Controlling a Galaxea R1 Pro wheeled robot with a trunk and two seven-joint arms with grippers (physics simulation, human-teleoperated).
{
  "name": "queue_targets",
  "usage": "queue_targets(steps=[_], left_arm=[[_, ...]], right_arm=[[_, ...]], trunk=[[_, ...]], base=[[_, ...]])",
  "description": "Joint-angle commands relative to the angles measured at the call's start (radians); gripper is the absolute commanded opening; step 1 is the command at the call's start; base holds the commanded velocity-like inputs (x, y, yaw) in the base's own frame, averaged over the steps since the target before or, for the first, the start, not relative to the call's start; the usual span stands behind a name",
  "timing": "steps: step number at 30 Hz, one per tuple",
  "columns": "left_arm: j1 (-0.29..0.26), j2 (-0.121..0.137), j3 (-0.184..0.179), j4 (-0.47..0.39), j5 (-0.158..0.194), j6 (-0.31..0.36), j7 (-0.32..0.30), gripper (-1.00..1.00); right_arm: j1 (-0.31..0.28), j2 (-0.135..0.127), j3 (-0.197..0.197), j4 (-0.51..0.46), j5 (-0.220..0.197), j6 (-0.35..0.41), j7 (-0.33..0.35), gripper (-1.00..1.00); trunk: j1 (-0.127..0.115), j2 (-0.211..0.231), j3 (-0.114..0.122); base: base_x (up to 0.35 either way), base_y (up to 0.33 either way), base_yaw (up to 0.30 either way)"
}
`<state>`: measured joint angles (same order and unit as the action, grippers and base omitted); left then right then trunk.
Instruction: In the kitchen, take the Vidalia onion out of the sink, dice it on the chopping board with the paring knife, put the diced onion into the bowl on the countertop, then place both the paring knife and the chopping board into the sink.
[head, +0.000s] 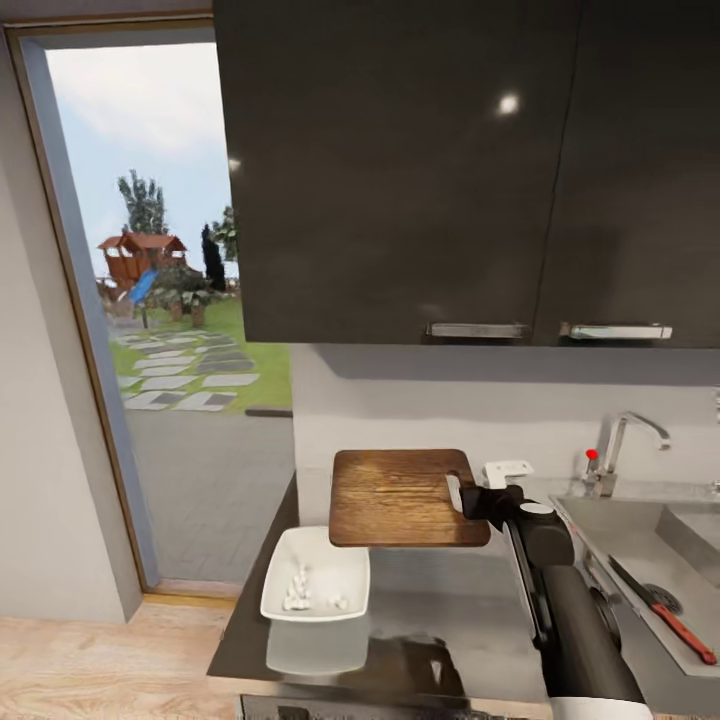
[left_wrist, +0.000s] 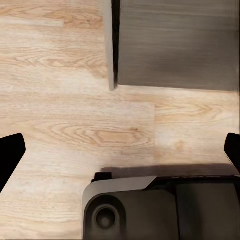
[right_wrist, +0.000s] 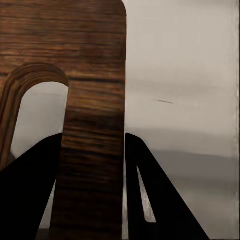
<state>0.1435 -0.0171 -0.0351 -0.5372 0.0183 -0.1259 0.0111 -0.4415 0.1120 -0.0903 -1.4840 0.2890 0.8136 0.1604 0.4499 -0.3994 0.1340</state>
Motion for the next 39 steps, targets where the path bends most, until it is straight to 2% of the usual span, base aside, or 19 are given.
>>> queue_targets(steps=[1,11,26,34,39], left_arm=[[0.001,0.0,-0.002,-0.001,0.002,-0.001,0.001,1.0],[0.001,0.001,-0.002,-0.004,0.002,-0.002,0.001,1.0],[0.001,0.001,-0.002,-0.01,0.002,-0.016,0.0,1.0],[0.001,0.002,-0.003,-0.011,0.002,-0.031,0.0,1.0],[0.001,0.002,-0.004,-0.013,0.002,-0.033,0.0,1.0]], right_arm=[[0.0,0.001,-0.002,-0.001,0.009,0.003,0.01,-1.0],[0.0,0.012,-0.002,-0.001,0.009,0.002,0.006,-1.0],[0.0,0.014,-0.003,0.0,0.01,0.003,0.004,-1.0],[0.0,0.014,-0.017,0.001,0.01,0.003,-0.006,-1.0],[0.0,0.014,-0.038,0.002,0.009,0.003,-0.025,-1.0]], trunk=[[0.0,-0.001,0.0],[0.0,-0.001,0.0],[0.0,-0.001,0.0],[0.0,-0.001,0.0],[0.0,-0.001,0.0]], base=[[-0.105,-0.296,0.0],[-0.096,-0.239,0.0],[-0.007,-0.013,0.0],[0.0,0.0,0.0],[0.0,0.0,0.0]])
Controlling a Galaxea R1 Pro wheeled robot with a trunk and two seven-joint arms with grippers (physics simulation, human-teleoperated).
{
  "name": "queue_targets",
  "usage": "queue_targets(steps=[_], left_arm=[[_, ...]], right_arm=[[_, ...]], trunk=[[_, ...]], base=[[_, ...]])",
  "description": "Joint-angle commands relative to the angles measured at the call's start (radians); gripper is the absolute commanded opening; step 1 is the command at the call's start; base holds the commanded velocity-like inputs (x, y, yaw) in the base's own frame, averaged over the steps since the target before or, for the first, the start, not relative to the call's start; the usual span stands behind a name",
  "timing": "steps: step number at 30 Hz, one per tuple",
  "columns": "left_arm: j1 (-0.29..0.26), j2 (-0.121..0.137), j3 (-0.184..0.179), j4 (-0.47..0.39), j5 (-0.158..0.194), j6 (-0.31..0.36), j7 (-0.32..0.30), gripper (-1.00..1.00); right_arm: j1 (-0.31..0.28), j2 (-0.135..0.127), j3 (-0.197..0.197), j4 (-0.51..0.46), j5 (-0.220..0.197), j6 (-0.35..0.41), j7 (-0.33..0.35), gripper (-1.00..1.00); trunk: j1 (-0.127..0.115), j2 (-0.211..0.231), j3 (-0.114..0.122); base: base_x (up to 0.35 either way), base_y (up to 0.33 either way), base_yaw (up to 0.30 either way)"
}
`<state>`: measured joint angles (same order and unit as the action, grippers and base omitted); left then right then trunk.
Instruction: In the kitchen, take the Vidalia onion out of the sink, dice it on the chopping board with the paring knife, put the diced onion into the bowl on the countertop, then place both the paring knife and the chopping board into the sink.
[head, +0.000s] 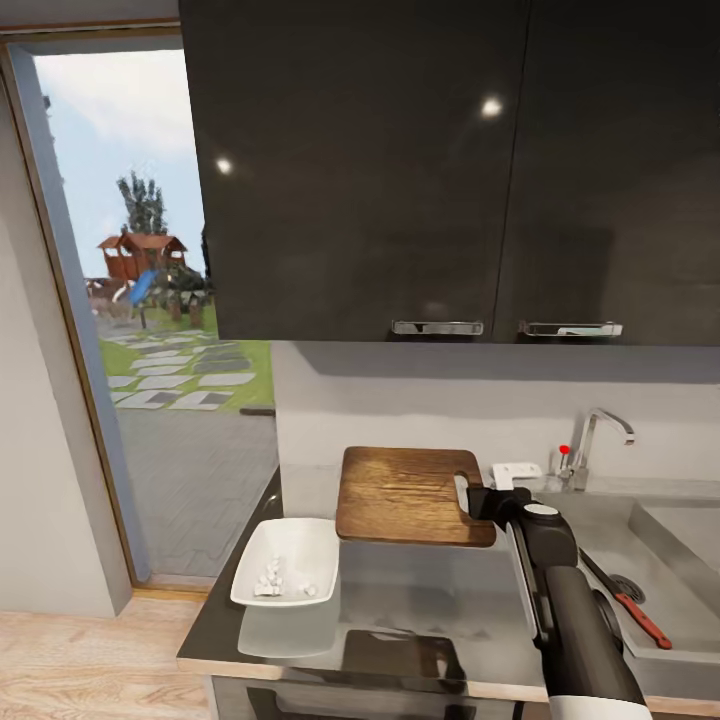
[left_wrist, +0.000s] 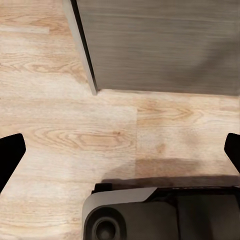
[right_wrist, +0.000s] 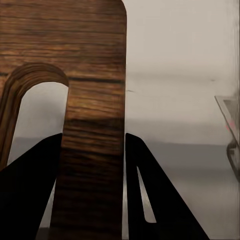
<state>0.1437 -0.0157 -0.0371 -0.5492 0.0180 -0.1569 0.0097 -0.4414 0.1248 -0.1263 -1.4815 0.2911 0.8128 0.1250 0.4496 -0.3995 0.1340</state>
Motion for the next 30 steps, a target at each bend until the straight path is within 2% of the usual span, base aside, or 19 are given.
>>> queue_targets(steps=[1,7,11,18,22,25,27,30], left_arm=[[0.001,0.0,-0.002,-0.001,0.002,-0.004,0.001,1.0],[0.001,0.001,-0.007,-0.029,0.002,-0.061,-0.002,1.0],[0.002,0.002,-0.022,-0.079,0.002,-0.067,-0.002,1.0],[0.002,0.003,-0.03,-0.09,0.002,-0.069,-0.002,1.0],[0.002,0.003,-0.03,-0.089,0.003,-0.069,-0.002,1.0],[0.002,0.002,-0.031,-0.087,0.003,-0.068,-0.002,1.0],[0.002,0.002,-0.033,-0.086,0.003,-0.068,-0.002,1.0],[0.002,0.002,-0.035,-0.086,0.003,-0.067,-0.002,1.0]], right_arm=[[0.0,0.001,-0.003,-0.001,0.007,0.004,0.009,-1.0],[0.0,0.002,-0.007,0.022,0.006,0.003,0.002,-1.0],[0.0,0.003,-0.008,0.03,0.006,0.003,0.001,-1.0],[0.0,0.003,-0.014,0.032,0.007,0.003,-0.009,-1.0],[0.0,0.006,-0.049,0.048,0.006,0.003,-0.074,-1.0],[0.0,0.019,-0.121,0.067,0.003,0.003,-0.15,-1.0],[0.0,0.033,-0.158,0.072,-0.008,0.001,-0.203,-1.0],[0.0,0.05,-0.181,0.074,-0.041,-0.008,-0.315,-1.0]], trunk=[[0.0,-0.001,0.0],[0.0,-0.001,0.0],[0.0,-0.001,0.0],[0.0,-0.001,0.0],[0.0,-0.001,0.0],[0.0,-0.001,0.0],[0.0,-0.001,0.0],[0.0,-0.001,0.0]], base=[[0.0,0.0,0.0],[0.0,0.0,0.0],[0.0,0.0,0.0],[0.0,0.0,0.0],[0.0,0.0,0.0],[0.0,0.0,0.0],[0.0,0.0,0.0],[0.0,0.0,0.0]])
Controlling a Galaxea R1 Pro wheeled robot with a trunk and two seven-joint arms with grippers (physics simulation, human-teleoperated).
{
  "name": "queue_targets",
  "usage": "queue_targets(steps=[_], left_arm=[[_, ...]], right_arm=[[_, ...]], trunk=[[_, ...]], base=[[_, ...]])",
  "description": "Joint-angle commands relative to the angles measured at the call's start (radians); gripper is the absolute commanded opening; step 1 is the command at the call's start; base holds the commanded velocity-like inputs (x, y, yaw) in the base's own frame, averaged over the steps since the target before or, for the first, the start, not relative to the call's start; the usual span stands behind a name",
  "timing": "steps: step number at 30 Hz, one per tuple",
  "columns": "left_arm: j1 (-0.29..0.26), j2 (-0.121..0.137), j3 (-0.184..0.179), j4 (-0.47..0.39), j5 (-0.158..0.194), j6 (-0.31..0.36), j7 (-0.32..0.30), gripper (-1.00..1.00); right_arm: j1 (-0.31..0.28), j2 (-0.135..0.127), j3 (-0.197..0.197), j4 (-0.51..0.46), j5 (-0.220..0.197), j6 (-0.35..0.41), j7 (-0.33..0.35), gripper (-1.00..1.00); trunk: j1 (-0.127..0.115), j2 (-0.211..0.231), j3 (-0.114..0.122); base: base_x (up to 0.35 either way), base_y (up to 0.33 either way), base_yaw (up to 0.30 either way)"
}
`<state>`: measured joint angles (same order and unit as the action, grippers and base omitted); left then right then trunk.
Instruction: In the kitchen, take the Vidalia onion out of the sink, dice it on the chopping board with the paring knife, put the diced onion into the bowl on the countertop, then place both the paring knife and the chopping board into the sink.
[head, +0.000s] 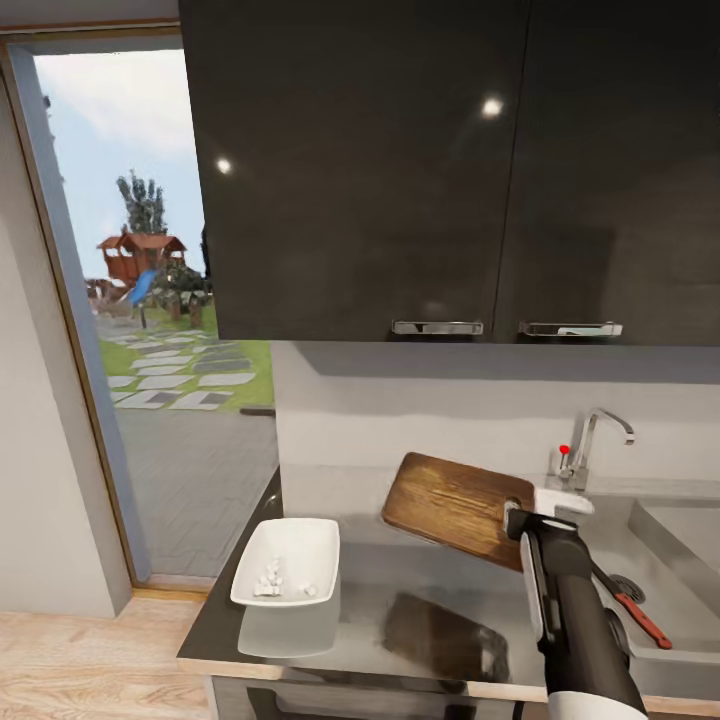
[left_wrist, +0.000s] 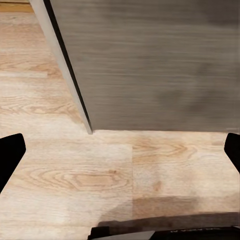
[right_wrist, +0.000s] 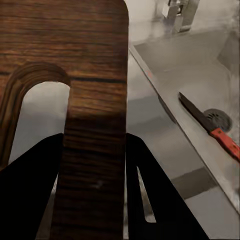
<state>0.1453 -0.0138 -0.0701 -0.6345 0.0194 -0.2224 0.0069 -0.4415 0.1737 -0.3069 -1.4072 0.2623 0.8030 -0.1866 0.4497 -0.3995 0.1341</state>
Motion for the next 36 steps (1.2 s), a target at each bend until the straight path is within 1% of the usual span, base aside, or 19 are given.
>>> queue_targets(steps=[1,2,3,4,5,7,8,9,10,12,14,17,24,27,30,34,36], left_arm=[[0.0,0.0,-0.002,-0.001,0.002,-0.002,0.001,1.0],[0.0,0.0,-0.002,-0.001,0.002,-0.002,0.001,1.0],[0.0,0.001,-0.002,-0.001,0.002,-0.002,0.001,1.0],[0.0,0.001,-0.002,-0.001,0.002,-0.002,0.001,1.0],[0.0,0.001,-0.002,-0.001,0.002,-0.002,0.001,1.0],[0.0,0.001,-0.002,-0.001,0.002,-0.002,0.001,1.0],[0.0,0.001,-0.002,0.0,0.002,-0.002,0.001,1.0],[0.0,0.001,-0.002,0.0,0.002,-0.002,0.001,1.0],[0.0,0.001,-0.002,0.001,0.002,-0.002,0.001,1.0],[0.0,0.0,-0.002,0.001,0.002,-0.002,0.001,1.0],[0.0,0.0,-0.002,0.001,0.002,-0.002,0.002,1.0],[0.0,0.0,-0.002,0.001,0.001,-0.002,0.003,1.0],[0.0,0.0,-0.002,0.001,0.001,-0.002,0.004,1.0],[0.0,0.0,-0.002,0.001,0.001,-0.002,0.004,1.0],[0.0,0.0,-0.002,0.0,0.001,-0.002,0.004,1.0],[0.0,0.0,-0.002,0.0,0.001,-0.002,0.004,1.0],[0.0,0.0,-0.002,-0.001,0.001,-0.002,0.004,1.0]], right_arm=[[0.0,0.001,-0.004,0.0,-0.032,-0.005,-0.051,-1.0],[0.0,0.001,-0.008,0.0,-0.06,-0.013,-0.099,-1.0],[0.0,0.001,-0.013,0.0,-0.099,-0.02,-0.146,-1.0],[0.0,0.001,-0.017,0.0,-0.121,-0.023,-0.168,-1.0],[0.0,0.001,-0.031,0.0,-0.175,-0.027,-0.21,-1.0],[0.0,0.001,-0.069,-0.001,-0.29,-0.03,-0.284,-1.0],[0.0,0.001,-0.085,-0.001,-0.34,-0.031,-0.319,-1.0],[0.0,0.001,-0.095,-0.002,-0.38,-0.032,-0.351,-1.0],[0.0,0.001,-0.101,-0.002,-0.409,-0.033,-0.38,-1.0],[0.0,0.001,-0.108,-0.002,-0.441,-0.034,-0.424,-1.0],[0.0,0.001,-0.112,-0.002,-0.454,-0.034,-0.447,-1.0],[0.0,0.001,-0.114,-0.001,-0.46,-0.034,-0.457,-1.0],[0.0,0.001,-0.117,-0.001,-0.462,-0.036,-0.469,-1.0],[0.0,0.001,-0.13,-0.001,-0.462,-0.042,-0.496,-1.0],[0.0,0.001,-0.136,-0.001,-0.462,-0.084,-0.558,-1.0],[0.0,0.001,-0.134,-0.001,-0.467,-0.151,-0.703,-1.0],[0.0,0.001,-0.133,-0.001,-0.469,-0.184,-0.764,-1.0]], trunk=[[0.0,-0.001,0.0],[0.0,-0.001,0.0],[0.0,-0.001,0.0],[0.0,-0.001,0.0],[0.0,-0.001,0.0],[0.0,-0.001,0.0],[0.0,-0.001,0.0],[0.0,-0.001,0.0],[0.0,-0.001,-0.001],[0.0,-0.001,-0.003],[0.0,-0.001,-0.006],[0.0,-0.001,-0.011],[0.0,-0.001,-0.022],[0.0,-0.001,-0.027],[0.0,-0.001,-0.032],[0.0,-0.001,-0.038],[0.0,-0.001,-0.041]], base=[[0.0,0.0,0.0],[0.0,0.0,0.0],[0.0,0.0,0.0],[0.0,0.0,0.0],[0.0,0.0,0.0],[0.0,0.0,0.0],[0.0,0.0,0.0],[0.0,0.0,0.0],[0.0,0.0,0.0],[0.0,-0.009,0.0],[0.0,-0.097,0.0],[0.0,-0.214,0.0],[0.0,-0.299,0.0],[0.0,-0.312,0.0],[0.0,-0.278,0.0],[0.0,-0.087,0.0],[0.0,-0.021,0.0]])
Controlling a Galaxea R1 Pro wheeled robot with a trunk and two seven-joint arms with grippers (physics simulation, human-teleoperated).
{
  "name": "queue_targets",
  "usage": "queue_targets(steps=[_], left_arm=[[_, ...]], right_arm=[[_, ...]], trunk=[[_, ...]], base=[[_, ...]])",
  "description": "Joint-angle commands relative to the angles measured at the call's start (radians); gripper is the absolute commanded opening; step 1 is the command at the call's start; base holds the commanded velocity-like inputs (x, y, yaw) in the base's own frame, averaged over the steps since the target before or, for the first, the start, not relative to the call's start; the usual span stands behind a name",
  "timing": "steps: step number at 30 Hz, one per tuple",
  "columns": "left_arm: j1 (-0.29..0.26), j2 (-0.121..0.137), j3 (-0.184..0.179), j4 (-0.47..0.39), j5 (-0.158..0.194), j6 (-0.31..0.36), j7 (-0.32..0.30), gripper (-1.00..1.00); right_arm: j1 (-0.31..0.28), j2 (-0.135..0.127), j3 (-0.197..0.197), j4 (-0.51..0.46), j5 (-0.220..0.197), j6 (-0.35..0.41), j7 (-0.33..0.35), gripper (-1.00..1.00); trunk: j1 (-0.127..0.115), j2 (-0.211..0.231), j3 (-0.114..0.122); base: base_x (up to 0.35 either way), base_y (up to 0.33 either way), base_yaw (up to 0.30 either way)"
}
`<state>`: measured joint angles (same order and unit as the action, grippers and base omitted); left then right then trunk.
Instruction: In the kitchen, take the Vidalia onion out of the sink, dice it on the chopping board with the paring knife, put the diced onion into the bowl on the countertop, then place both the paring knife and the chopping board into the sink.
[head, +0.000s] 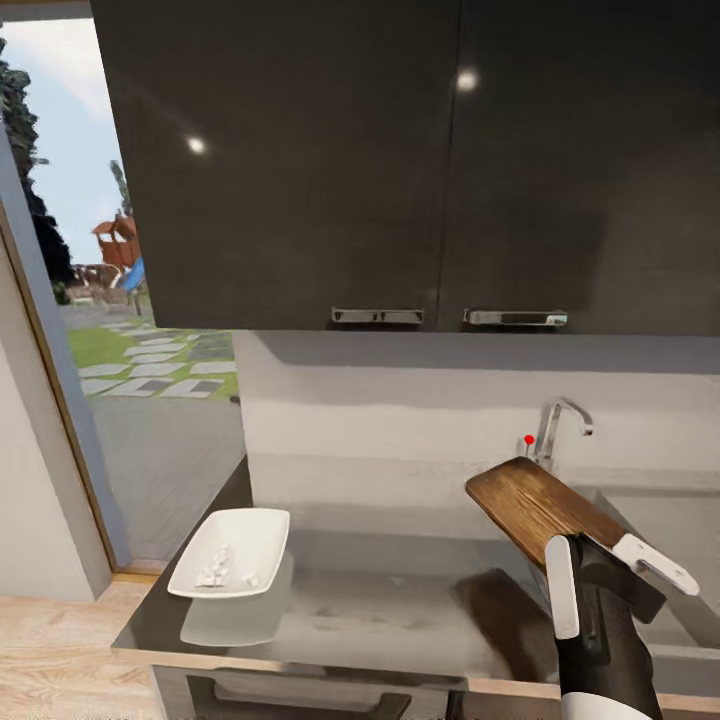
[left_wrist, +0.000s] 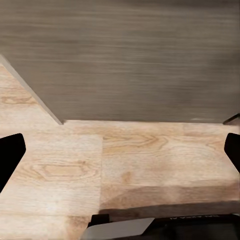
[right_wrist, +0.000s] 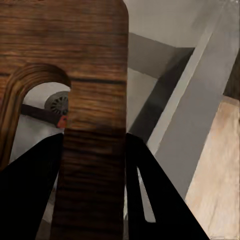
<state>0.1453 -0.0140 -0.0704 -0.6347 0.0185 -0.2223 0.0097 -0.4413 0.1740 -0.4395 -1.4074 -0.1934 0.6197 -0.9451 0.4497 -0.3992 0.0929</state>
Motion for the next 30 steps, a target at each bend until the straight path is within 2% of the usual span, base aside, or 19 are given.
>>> queue_targets(steps=[1,7,10,11,12,13,16,18,19,22,27,30], left_arm=[[0.0,0.0,-0.002,-0.001,0.002,-0.002,0.001,1.0],[0.0,0.0,-0.002,0.0,0.003,-0.002,0.001,1.0],[0.0,0.0,-0.002,0.001,0.003,-0.002,0.001,1.0],[0.0,0.0,-0.002,0.001,0.003,-0.002,0.001,1.0],[0.0,0.0,-0.003,0.001,0.003,-0.002,0.0,1.0],[0.0,0.0,-0.003,0.001,0.003,-0.002,0.0,1.0],[0.0,0.0,-0.003,0.005,0.003,-0.002,-0.001,1.0],[0.0,0.0,-0.003,0.009,0.003,-0.002,-0.002,1.0],[0.0,0.0,-0.003,0.011,0.003,-0.002,-0.002,1.0],[0.0,0.0,-0.004,0.013,0.003,-0.002,-0.002,1.0],[0.0,0.0,-0.015,0.015,0.003,-0.002,-0.002,1.0],[0.0,0.0,-0.018,0.017,0.003,-0.002,-0.002,1.0]], right_arm=[[-0.001,0.0,0.0,-0.001,-0.014,-0.012,-0.03,-1.0],[-0.001,0.0,0.002,-0.001,-0.024,-0.033,-0.143,-1.0],[-0.001,0.0,0.002,-0.001,-0.057,-0.045,-0.202,-1.0],[-0.002,0.0,0.002,-0.001,-0.084,-0.05,-0.251,-1.0],[-0.004,0.0,0.003,0.0,-0.122,-0.061,-0.327,-1.0],[-0.004,0.0,0.005,0.0,-0.136,-0.073,-0.353,-1.0],[-0.005,0.0,0.007,-0.003,-0.152,-0.088,-0.369,-1.0],[-0.006,-0.007,0.008,-0.005,-0.182,-0.091,-0.371,-1.0],[-0.009,-0.017,0.008,-0.005,-0.212,-0.087,-0.373,-1.0],[-0.042,-0.054,0.017,-0.003,-0.263,-0.07,-0.384,-1.0],[-0.111,-0.083,0.044,0.036,-0.285,-0.033,-0.426,-1.0],[-0.19,-0.109,0.047,0.149,-0.287,-0.031,-0.435,-1.0]], trunk=[[0.0,-0.001,-0.002],[0.0,-0.001,-0.011],[0.0,-0.001,-0.016],[0.0,-0.001,-0.018],[0.0,-0.001,-0.019],[0.0,-0.001,-0.02],[0.0,-0.001,-0.022],[0.0,-0.001,-0.022],[0.0,-0.001,-0.022],[0.0,-0.001,-0.022],[0.0,-0.001,-0.022],[0.0,-0.001,-0.022]], base=[[0.0,-0.01,0.0],[0.0,-0.003,0.0],[0.0,0.0,0.0],[0.0,0.0,0.0],[0.0,0.0,0.0],[0.0,0.0,0.0],[0.0,0.0,0.0],[0.0,0.0,0.0],[0.0,0.0,0.0],[0.0,0.0,0.0],[0.0,0.0,0.0],[0.0,0.0,0.0]])
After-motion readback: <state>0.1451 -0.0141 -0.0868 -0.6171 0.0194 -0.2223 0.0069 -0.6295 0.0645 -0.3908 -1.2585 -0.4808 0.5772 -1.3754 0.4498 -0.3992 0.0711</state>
